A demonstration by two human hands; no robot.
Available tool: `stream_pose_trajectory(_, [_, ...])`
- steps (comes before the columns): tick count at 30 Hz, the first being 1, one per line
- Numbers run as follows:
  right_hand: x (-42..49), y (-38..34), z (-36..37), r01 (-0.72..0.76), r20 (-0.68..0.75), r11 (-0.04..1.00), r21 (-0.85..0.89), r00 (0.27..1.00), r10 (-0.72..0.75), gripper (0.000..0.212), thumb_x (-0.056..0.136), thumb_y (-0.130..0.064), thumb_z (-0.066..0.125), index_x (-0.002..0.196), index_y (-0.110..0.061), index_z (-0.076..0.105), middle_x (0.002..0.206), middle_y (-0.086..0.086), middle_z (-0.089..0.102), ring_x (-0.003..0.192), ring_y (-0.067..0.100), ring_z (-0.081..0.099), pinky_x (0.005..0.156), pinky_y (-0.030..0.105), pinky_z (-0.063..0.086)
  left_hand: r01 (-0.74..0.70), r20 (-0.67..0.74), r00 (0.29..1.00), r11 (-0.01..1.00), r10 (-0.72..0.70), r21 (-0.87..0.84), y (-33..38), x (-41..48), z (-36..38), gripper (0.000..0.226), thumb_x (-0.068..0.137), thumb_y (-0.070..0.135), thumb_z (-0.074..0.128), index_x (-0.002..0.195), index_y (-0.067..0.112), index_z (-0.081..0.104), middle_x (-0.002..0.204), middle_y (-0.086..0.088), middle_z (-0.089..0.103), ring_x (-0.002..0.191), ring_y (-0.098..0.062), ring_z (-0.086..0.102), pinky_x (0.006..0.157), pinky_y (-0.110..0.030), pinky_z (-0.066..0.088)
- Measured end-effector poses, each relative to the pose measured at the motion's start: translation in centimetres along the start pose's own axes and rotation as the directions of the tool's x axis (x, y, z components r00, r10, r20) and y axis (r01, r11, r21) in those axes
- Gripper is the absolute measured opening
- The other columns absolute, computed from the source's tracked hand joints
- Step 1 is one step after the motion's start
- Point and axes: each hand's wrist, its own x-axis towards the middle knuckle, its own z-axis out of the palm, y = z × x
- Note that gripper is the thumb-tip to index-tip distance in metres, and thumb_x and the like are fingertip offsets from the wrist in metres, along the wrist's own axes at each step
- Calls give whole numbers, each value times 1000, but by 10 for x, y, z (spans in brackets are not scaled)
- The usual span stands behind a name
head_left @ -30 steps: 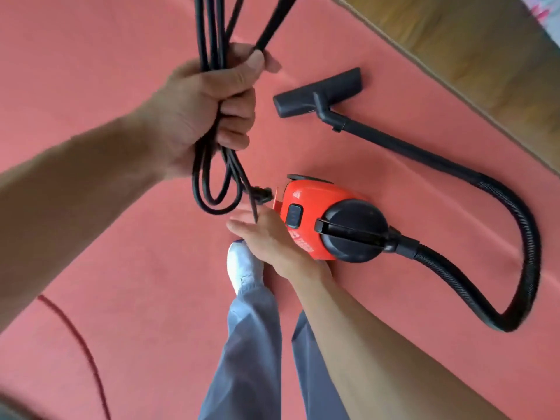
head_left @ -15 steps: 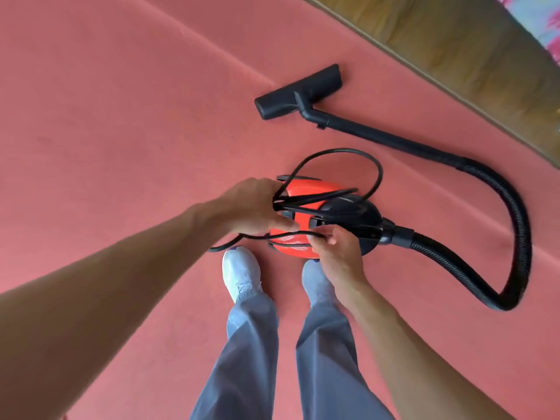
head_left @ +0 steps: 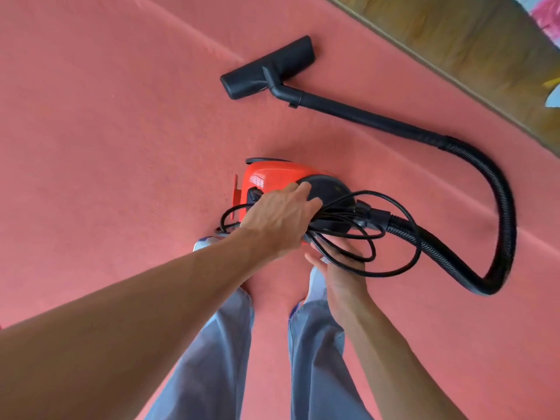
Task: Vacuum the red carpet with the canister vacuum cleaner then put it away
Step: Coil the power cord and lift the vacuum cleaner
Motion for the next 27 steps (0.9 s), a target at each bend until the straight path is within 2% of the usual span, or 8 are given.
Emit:
stream_pose_trajectory(4, [5,-11,-34,-160,-79,983,91,983,167,25,100,7,39,91,-11,55,83,4,63,72,12,65,69,25,55,-60,-16,998,997,61,39,12,19,9,37,93,18,55,129,16,47,123,-8,50,111,-27,52,87,-36,41])
stream_pose_trajectory(10, [42,-68,-78,26,-569,940,339,802,183,22,93,-1,52,73,-9,54,74,6,61,56,13,59,53,21,52,-27,-48,998,1000,27,8,20,36,28,48,92,18,54,135,14,33,100,-3,58,98,-29,62,71,-38,40])
stream_pose_trajectory(14, [65,-90,-83,248,-618,969,1,761,-195,9,93,-9,57,95,-3,62,78,5,63,67,17,61,60,23,53,31,60,998,999,-32,19,10,51,31,40,96,24,56,130,16,39,107,-5,65,98,-32,65,66,-37,37])
stream_pose_trajectory(16, [65,-96,-69,340,-461,880,-332,755,-466,17,90,-21,59,101,-10,67,92,5,70,87,21,66,78,34,54,24,91,995,997,-30,67,10,56,32,34,96,24,56,125,17,41,107,-5,66,97,-32,65,66,-36,36])
stream_pose_trajectory(18, [63,-103,-46,426,-134,722,-545,806,-576,18,91,-20,57,103,-16,70,107,1,70,100,15,63,91,30,49,12,103,994,996,-21,86,11,57,32,34,95,21,56,126,19,42,108,-5,66,98,-32,65,66,-36,35])
stream_pose_trajectory(21, [68,-101,-19,479,262,467,-743,851,-456,23,92,-17,53,99,-5,71,109,9,71,103,22,62,93,35,47,-44,124,992,988,26,146,8,58,23,35,96,22,54,129,23,46,112,-4,66,101,-31,65,66,-35,36])
stream_pose_trajectory(24, [78,-91,-3,467,387,289,-836,874,-294,26,92,-21,50,95,-6,71,104,13,70,101,29,61,83,35,47,-144,177,979,963,105,226,-1,56,13,29,97,19,51,125,23,51,97,-1,63,93,-28,63,65,-35,35])
stream_pose_trajectory(27, [83,-93,8,453,393,267,-851,885,-249,24,93,-22,50,94,-18,74,96,-2,71,93,20,63,77,28,44,-252,165,964,914,208,319,-17,55,5,29,95,17,50,123,24,55,98,0,66,96,-28,65,69,-38,42])
